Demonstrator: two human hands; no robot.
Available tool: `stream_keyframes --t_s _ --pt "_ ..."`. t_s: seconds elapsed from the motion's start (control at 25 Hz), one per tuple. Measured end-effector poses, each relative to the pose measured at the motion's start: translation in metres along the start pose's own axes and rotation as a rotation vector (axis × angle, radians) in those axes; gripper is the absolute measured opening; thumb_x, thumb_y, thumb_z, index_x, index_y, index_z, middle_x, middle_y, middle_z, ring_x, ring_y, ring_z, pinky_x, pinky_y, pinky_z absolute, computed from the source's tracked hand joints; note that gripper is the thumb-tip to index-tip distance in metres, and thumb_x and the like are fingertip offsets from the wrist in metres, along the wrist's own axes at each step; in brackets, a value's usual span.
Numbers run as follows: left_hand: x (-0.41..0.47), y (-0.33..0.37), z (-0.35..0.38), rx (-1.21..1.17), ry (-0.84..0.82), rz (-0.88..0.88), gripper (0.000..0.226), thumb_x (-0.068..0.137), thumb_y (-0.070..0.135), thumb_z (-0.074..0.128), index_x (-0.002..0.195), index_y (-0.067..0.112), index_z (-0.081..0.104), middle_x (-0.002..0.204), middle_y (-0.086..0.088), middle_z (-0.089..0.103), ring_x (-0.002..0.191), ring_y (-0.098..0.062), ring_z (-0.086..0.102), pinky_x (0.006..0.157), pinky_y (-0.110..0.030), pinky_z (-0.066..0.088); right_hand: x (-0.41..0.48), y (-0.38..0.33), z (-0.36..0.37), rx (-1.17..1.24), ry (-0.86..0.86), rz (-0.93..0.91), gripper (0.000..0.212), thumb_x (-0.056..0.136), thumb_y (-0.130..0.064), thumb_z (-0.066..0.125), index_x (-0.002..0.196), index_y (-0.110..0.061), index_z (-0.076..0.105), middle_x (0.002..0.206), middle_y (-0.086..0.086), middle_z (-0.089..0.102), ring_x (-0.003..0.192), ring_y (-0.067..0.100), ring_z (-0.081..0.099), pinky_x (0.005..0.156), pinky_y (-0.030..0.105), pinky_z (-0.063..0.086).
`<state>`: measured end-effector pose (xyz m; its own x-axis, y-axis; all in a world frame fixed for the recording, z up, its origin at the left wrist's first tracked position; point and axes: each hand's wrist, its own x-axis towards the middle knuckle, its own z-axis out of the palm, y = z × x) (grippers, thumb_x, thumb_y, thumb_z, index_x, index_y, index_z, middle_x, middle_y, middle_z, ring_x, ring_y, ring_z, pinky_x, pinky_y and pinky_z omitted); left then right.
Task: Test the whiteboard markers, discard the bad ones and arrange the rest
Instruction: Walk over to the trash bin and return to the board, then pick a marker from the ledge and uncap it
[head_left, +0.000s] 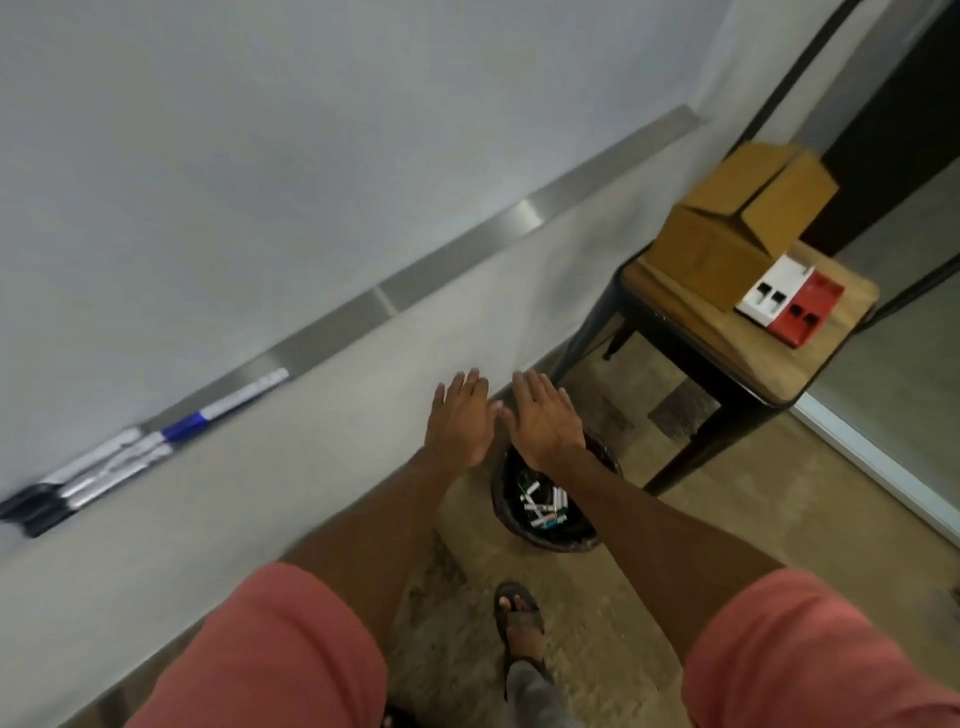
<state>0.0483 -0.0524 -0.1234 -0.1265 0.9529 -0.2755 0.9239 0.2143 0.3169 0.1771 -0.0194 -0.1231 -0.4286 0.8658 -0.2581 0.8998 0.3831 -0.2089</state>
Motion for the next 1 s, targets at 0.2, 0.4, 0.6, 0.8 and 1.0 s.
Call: stream_keyframes --t_s 0.2,0.4,0.6,0.8,1.0 --pt "-0.04 -0.03 -0.078 0.044 0.123 -0.033 0.059 0.1 0.048 0.022 0.148 0.015 0.019 0.158 -0.003 0.011 0.146 -0.022 0.006 0.118 -0.041 0.002 -0.01 -0.069 -0.051 -0.081 0.087 -0.059 0.065 0.098 -0.054 0.013 0.151 -0.018 0.0 0.159 0.006 -0.001 0.146 0.025 -0.001 0.118 0.042 0.004" --pt "-0.091 -0.079 -0.141 0.021 0.243 -0.105 0.059 0.1 0.047 0.023 0.149 0.015 0.017 0.158 -0.004 0.012 0.146 -0.023 0.008 0.118 -0.041 0.004 -0.021 -0.151 -0.091 -0.106 0.17 -0.179 0.064 0.099 -0.052 0.014 0.151 -0.016 0.003 0.159 0.006 0.002 0.147 0.024 0.001 0.118 0.04 0.004" --pt "-0.141 -0.133 -0.179 0.021 0.312 -0.185 0.058 0.1 0.046 0.02 0.149 0.014 0.017 0.158 -0.004 0.009 0.146 -0.021 0.004 0.119 -0.041 0.002 -0.035 -0.227 -0.106 -0.071 0.252 -0.328 0.065 0.099 -0.052 0.017 0.151 -0.014 0.01 0.158 0.008 0.012 0.146 0.024 0.008 0.118 0.04 0.011" --pt "-0.177 -0.176 -0.187 0.006 0.372 -0.248 0.056 0.101 0.045 0.017 0.147 0.015 0.022 0.158 -0.003 0.014 0.146 -0.019 0.009 0.119 -0.041 0.003 -0.039 -0.277 -0.105 -0.063 0.266 -0.431 0.063 0.099 -0.05 0.025 0.15 -0.014 0.013 0.157 0.008 0.017 0.145 0.023 0.012 0.118 0.04 0.014" --pt "-0.186 -0.21 -0.179 -0.013 0.349 -0.349 0.05 0.102 0.04 0.017 0.147 0.018 0.022 0.156 -0.001 0.02 0.145 -0.018 0.013 0.118 -0.04 0.002 -0.023 -0.296 -0.09 -0.102 0.225 -0.537 0.059 0.1 -0.037 0.038 0.149 -0.013 0.016 0.155 0.007 0.023 0.144 0.022 0.018 0.116 0.036 0.018"
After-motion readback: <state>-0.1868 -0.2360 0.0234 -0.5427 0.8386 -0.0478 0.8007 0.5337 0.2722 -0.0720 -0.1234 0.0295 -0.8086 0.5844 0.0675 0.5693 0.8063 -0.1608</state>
